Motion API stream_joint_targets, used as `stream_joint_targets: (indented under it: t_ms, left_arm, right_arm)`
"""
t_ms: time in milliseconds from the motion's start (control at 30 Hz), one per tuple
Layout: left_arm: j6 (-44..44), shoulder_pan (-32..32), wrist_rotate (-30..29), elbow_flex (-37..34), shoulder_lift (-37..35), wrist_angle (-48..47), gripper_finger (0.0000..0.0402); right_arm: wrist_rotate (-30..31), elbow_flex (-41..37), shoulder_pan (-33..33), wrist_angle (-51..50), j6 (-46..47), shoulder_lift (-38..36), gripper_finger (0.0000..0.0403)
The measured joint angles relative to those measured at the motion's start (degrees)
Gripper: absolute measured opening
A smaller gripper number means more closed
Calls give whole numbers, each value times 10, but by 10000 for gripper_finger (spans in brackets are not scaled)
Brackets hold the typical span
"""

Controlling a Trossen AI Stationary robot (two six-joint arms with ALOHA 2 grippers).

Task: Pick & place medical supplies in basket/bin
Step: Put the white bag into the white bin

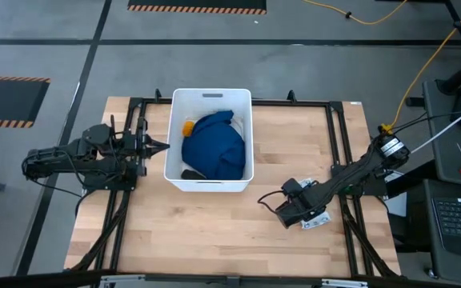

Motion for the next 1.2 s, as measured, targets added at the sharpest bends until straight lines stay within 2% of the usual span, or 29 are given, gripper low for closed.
stream_joint_targets:
  t_ms: [467,1033,1200]
  left_arm:
    - [0,0,0,0,0,-2,8]
    - [-9,0,-2,0,0,-12,8]
    - [-9,0,-2,0,0,-12,3]
  right_arm:
    - [19,-93,-10,53,18,-5,292]
    - [1,-66,-11,47,-15,1,292]
    - [5,-66,-11,42,-16,26,291]
